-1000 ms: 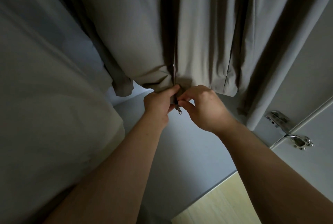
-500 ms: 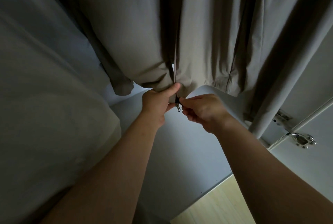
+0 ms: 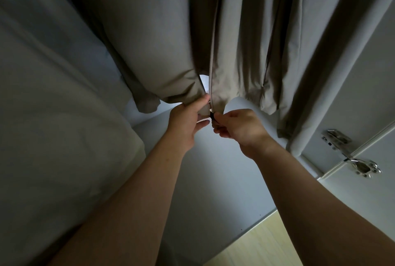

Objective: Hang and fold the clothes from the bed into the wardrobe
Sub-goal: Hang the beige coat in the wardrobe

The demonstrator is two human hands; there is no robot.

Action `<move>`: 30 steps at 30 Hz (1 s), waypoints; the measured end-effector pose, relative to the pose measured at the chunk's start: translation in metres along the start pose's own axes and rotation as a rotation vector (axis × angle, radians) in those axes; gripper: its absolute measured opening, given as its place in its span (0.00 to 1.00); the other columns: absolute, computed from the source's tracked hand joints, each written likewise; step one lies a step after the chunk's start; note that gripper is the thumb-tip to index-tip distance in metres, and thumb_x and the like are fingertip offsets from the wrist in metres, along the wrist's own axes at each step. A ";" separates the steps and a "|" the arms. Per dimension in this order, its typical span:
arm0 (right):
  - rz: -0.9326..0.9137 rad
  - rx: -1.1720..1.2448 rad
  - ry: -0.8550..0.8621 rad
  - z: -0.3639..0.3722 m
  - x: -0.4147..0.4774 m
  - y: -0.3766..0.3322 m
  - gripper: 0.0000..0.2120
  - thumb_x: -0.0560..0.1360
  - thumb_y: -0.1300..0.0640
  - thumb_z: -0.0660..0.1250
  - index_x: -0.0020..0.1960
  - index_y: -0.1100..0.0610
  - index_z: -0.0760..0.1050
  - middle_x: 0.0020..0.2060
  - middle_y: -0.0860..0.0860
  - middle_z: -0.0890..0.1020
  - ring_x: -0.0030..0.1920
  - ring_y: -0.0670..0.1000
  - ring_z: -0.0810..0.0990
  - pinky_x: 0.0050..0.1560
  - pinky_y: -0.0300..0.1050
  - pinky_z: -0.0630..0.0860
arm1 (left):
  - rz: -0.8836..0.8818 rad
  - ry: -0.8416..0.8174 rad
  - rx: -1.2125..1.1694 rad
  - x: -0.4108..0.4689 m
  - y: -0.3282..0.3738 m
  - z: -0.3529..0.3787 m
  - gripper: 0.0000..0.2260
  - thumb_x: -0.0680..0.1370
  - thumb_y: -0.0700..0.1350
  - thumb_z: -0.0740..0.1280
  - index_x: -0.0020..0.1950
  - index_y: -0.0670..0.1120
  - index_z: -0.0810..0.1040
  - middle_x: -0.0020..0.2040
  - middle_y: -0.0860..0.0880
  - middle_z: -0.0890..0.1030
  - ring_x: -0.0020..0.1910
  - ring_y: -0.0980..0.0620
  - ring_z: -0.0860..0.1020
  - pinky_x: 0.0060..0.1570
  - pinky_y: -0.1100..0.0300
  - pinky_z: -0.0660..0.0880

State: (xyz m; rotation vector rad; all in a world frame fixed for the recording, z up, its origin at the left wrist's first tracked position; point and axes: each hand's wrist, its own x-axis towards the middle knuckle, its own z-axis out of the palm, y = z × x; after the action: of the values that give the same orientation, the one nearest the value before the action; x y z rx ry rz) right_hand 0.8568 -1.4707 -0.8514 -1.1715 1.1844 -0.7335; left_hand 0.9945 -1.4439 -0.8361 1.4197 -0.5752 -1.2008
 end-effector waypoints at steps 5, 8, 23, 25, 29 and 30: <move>0.090 0.173 0.054 0.001 0.002 -0.005 0.10 0.75 0.55 0.73 0.40 0.62 0.83 0.39 0.56 0.87 0.38 0.50 0.86 0.39 0.41 0.79 | -0.024 -0.001 0.038 0.004 0.000 -0.008 0.10 0.77 0.44 0.66 0.51 0.47 0.87 0.37 0.53 0.78 0.36 0.54 0.70 0.37 0.61 0.69; 0.153 0.258 0.063 0.000 0.002 -0.010 0.08 0.74 0.55 0.74 0.41 0.60 0.82 0.39 0.54 0.87 0.37 0.48 0.86 0.34 0.38 0.76 | 0.022 0.013 0.041 0.006 -0.003 -0.011 0.06 0.76 0.38 0.71 0.52 0.41 0.84 0.34 0.51 0.75 0.31 0.55 0.69 0.33 0.64 0.70; 0.168 0.332 0.034 0.000 0.002 -0.014 0.05 0.75 0.56 0.73 0.44 0.58 0.84 0.38 0.52 0.87 0.34 0.46 0.83 0.36 0.39 0.72 | 0.163 0.032 -0.021 0.006 -0.005 -0.003 0.02 0.78 0.39 0.71 0.48 0.41 0.83 0.39 0.50 0.84 0.37 0.57 0.83 0.41 0.65 0.79; 0.167 0.348 0.025 0.000 0.002 -0.015 0.05 0.75 0.57 0.73 0.45 0.58 0.84 0.38 0.52 0.86 0.34 0.46 0.83 0.35 0.39 0.71 | 0.190 0.038 -0.003 0.007 -0.006 -0.003 0.03 0.78 0.38 0.71 0.50 0.40 0.83 0.39 0.49 0.84 0.38 0.57 0.83 0.42 0.66 0.78; 0.173 0.353 0.023 0.002 0.001 -0.016 0.06 0.75 0.58 0.72 0.46 0.60 0.84 0.37 0.53 0.86 0.33 0.46 0.82 0.30 0.37 0.70 | 0.228 0.031 0.002 0.007 -0.008 -0.003 0.05 0.78 0.36 0.70 0.53 0.37 0.82 0.43 0.46 0.84 0.40 0.55 0.83 0.45 0.65 0.78; 0.174 0.352 0.022 0.002 0.001 -0.016 0.06 0.75 0.58 0.72 0.47 0.60 0.84 0.37 0.53 0.86 0.33 0.46 0.82 0.30 0.36 0.70 | 0.240 0.033 0.005 0.007 -0.008 -0.003 0.05 0.78 0.35 0.69 0.53 0.37 0.82 0.43 0.46 0.83 0.41 0.55 0.82 0.46 0.65 0.78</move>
State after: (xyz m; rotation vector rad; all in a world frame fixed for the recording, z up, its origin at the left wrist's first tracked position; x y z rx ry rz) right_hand 0.8612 -1.4756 -0.8369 -0.7608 1.1056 -0.7852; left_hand 0.9974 -1.4468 -0.8459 1.3305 -0.7038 -0.9843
